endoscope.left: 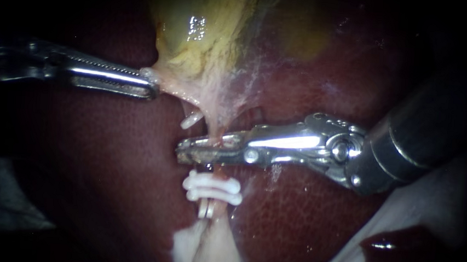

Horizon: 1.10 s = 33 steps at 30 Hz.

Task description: Going back third clip right tube

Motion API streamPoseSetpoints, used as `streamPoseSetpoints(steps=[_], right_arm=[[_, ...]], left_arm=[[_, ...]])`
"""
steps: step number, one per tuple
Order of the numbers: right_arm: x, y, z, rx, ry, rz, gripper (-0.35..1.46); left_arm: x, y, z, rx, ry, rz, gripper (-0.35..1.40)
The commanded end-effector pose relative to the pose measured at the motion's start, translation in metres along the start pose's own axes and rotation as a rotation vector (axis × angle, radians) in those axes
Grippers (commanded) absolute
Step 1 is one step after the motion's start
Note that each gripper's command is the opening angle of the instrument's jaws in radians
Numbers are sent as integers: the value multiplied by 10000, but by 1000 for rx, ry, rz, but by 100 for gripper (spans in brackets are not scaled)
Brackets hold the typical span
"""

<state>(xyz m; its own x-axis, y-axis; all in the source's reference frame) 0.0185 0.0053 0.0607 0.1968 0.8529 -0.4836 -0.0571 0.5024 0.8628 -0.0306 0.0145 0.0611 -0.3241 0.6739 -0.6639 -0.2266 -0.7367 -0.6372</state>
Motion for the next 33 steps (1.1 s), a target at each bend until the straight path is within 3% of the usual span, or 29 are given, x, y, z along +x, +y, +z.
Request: streamPoseSetpoints(steps=[1, 2, 6, 8, 16, 20, 26, 33], right_arm=[[0, 0, 0, 1, 1, 0, -35], [-1, 0, 0, 9, 4, 0, -35], [-3, 5, 4, 16, 3, -2, 27], [-7, 12, 9, 12, 4, -5, 43], [-40, 59, 16, 12, -6, -32, 49], [-45, 78, 10, 9, -6, -36, 49], [-46, 87, -1, 12, -7, -5, 50], [-48, 86, -6, 38, -19, 18, 50]], left_arm=[[0, 0, 0, 0, 0, 0, -35], [0, 0, 0, 0, 0, 0, -35], [0, 0, 0, 0, 0, 0, -35], [0, -1, 0, 0, 0, 0, -35], [-1, -2, -1, -1, 0, 1, -35], [-1, -2, -1, -1, 0, 1, -35], [-1, -2, -1, -1, 0, 1, -35], [-2, -2, -2, -2, 0, 1, -35]])
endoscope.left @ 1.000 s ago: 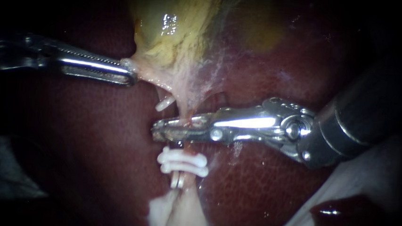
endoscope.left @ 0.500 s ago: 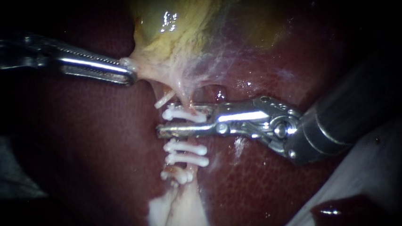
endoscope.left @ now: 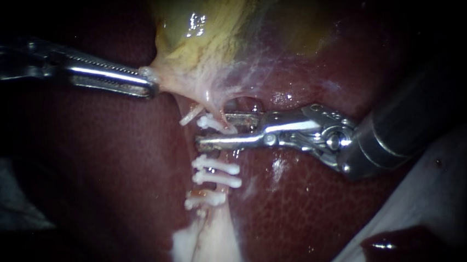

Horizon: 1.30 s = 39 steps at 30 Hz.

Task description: Going back third clip right tube

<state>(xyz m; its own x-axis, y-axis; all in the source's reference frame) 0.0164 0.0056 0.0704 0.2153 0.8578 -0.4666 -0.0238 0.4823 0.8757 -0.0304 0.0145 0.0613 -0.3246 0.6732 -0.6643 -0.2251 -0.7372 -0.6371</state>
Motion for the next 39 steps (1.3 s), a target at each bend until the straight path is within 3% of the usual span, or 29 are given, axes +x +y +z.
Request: streamPoseSetpoints(steps=[1, 6, 15, 21, 28, 34, 39], right_arm=[[0, 0, 0, 6, -3, 13, 50], [-5, 0, 1, 86, 7, 97, 50], [-13, 2, 9, 145, -7, 85, 50], [-12, -9, -7, 76, -7, -137, 50], [-6, -41, -53, -62, -143, -490, 50], [4, -75, -94, -95, -165, -652, 50], [8, -94, -114, -99, -213, -713, 50]], left_arm=[[0, 0, 0, 0, 0, 0, -35], [0, 0, -1, 0, 0, 0, -35], [0, 0, -1, 0, 0, 0, -35], [-1, 1, -3, -1, 0, 0, -35], [-1, 1, -4, -2, 0, 0, -35], [-1, 1, -4, -2, 0, 0, -35], [-1, 1, -5, -3, 0, 1, -35]])
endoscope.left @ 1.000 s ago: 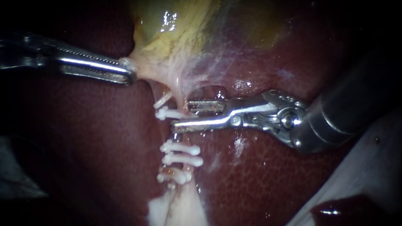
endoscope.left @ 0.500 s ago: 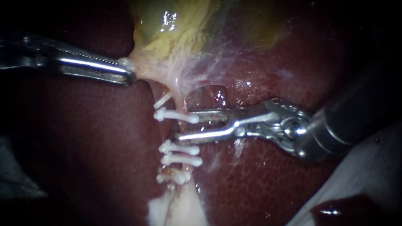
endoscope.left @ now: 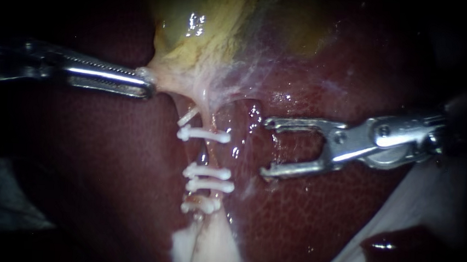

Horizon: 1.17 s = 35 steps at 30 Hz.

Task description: Going back third clip right tube

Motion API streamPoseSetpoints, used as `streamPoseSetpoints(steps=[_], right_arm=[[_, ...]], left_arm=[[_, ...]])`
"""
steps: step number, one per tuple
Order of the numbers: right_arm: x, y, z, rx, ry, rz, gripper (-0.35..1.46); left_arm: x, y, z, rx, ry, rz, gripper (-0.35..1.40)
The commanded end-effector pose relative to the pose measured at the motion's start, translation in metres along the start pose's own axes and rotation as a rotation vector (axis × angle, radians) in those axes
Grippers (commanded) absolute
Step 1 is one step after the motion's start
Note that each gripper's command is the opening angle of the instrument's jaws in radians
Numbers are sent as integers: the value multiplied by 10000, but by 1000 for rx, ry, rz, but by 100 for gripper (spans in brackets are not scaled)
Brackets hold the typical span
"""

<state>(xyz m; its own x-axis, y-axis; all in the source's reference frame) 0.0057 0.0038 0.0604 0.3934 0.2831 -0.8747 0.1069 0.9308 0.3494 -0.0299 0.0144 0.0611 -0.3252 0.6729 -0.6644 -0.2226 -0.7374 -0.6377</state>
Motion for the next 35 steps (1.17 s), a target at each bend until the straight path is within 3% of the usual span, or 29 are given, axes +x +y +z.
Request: streamPoseSetpoints(steps=[1, 9, 25, 35], right_arm=[[1, -1, -3, 2, -11, -4, 50], [3, -7, -16, 1, -28, -23, 50], [5, -8, -21, -5, -30, -17, 50], [8, -7, -24, -5, -29, -15, 50]], left_arm=[[0, 0, 0, 0, 0, 0, -35], [-2, -1, 4, 2, 0, 1, -35], [-28, -24, 53, 13, 5, 17, -35], [-28, -23, 54, 11, 5, 17, -35]])
